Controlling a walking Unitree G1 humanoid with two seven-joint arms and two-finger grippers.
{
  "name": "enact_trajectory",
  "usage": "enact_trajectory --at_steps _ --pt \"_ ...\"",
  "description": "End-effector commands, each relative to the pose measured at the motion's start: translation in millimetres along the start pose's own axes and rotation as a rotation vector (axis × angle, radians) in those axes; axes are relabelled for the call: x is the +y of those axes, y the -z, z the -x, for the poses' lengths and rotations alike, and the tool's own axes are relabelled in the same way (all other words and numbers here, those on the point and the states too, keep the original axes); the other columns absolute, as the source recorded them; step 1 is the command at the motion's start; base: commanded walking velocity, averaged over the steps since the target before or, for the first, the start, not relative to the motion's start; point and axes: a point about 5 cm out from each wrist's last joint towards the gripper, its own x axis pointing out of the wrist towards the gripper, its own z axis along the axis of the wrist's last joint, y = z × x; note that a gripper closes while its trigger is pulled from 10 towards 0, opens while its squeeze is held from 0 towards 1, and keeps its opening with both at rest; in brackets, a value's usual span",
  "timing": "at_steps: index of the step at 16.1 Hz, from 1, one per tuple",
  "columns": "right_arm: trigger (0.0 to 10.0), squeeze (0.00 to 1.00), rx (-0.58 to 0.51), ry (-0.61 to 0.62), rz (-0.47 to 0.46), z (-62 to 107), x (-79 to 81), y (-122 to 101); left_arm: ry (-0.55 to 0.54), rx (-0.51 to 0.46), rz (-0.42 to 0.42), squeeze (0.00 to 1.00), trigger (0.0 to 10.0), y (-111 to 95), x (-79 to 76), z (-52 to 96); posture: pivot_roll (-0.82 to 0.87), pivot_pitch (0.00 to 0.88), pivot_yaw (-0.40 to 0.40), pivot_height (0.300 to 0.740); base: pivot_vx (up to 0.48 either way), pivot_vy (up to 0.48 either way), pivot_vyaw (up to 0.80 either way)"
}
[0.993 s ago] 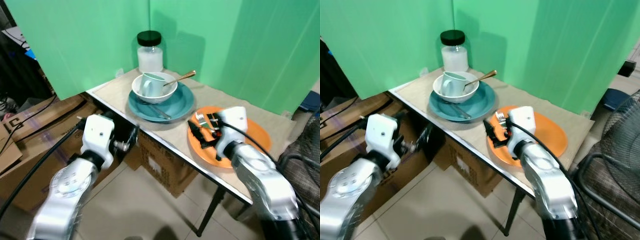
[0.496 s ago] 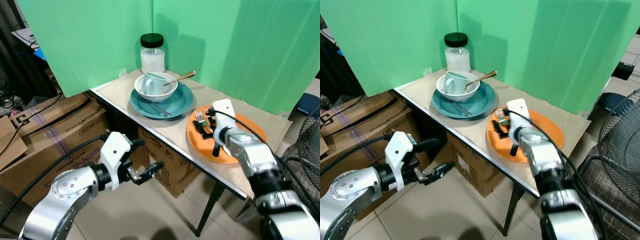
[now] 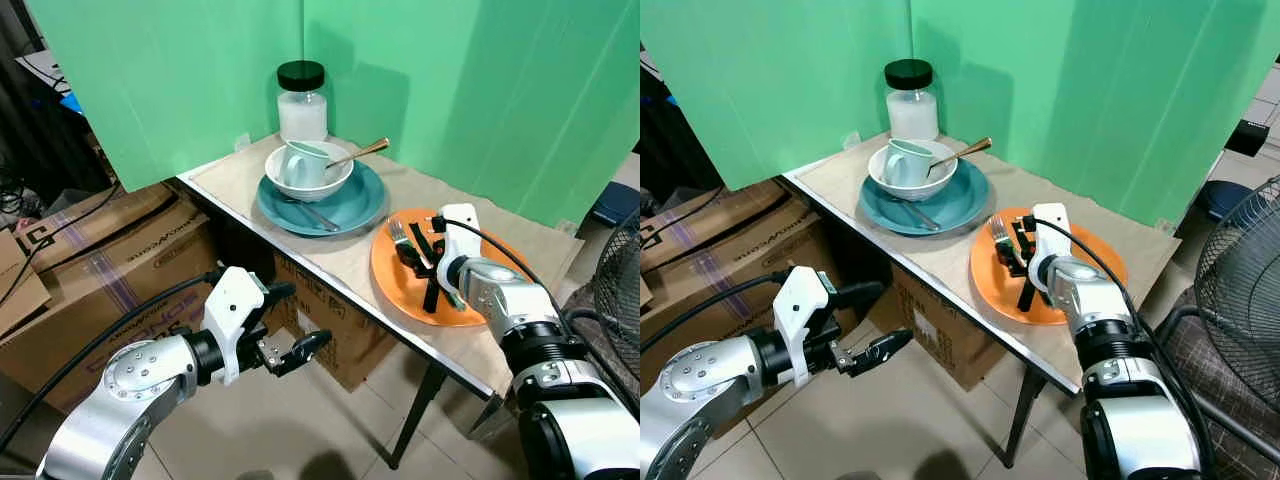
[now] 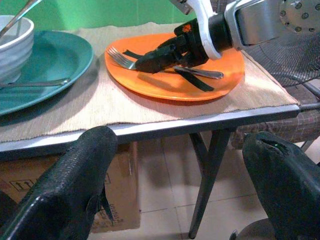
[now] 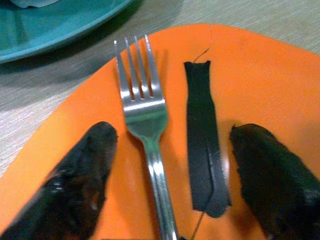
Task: Setting the table
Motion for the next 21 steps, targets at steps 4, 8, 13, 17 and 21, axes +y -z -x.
enact_trajectory --at_steps 4,8,13,17,21 --pt "0.0 0.00 0.088 -0.056 0.054 -1.6 -0.6 13.4 0.023 0.011 -0.019 0.00 10.0 -2.4 -0.6 0.0 0.13 0.000 0.045 0.740 0.000 0.000 0.00" --pt "0.0 0.00 0.097 -0.081 0.121 -1.4 0.3 12.0 0.023 0.020 -0.033 0.00 10.0 -3.3 0.3 0.0 0.13 0.000 0.045 0.740 0.000 0.000 0.00" --pt "0.0 0.00 0.139 -0.139 0.186 -2.0 4.9 18.5 0.023 0.034 -0.047 0.00 10.0 -1.4 2.0 -1.7 0.14 0.000 0.041 0.740 0.000 0.000 0.00" --pt "0.0 0.00 0.139 -0.140 0.188 -2.4 3.5 17.4 0.012 0.031 -0.054 0.00 10.0 -1.2 3.1 -3.3 0.13 0.000 0.037 0.740 0.000 0.000 0.00" --pt "0.0 0.00 0.114 -0.136 0.159 -2.6 1.8 14.6 -0.003 0.027 -0.059 0.00 10.0 -0.1 5.4 -4.6 0.13 0.000 0.039 0.740 0.000 0.000 0.00"
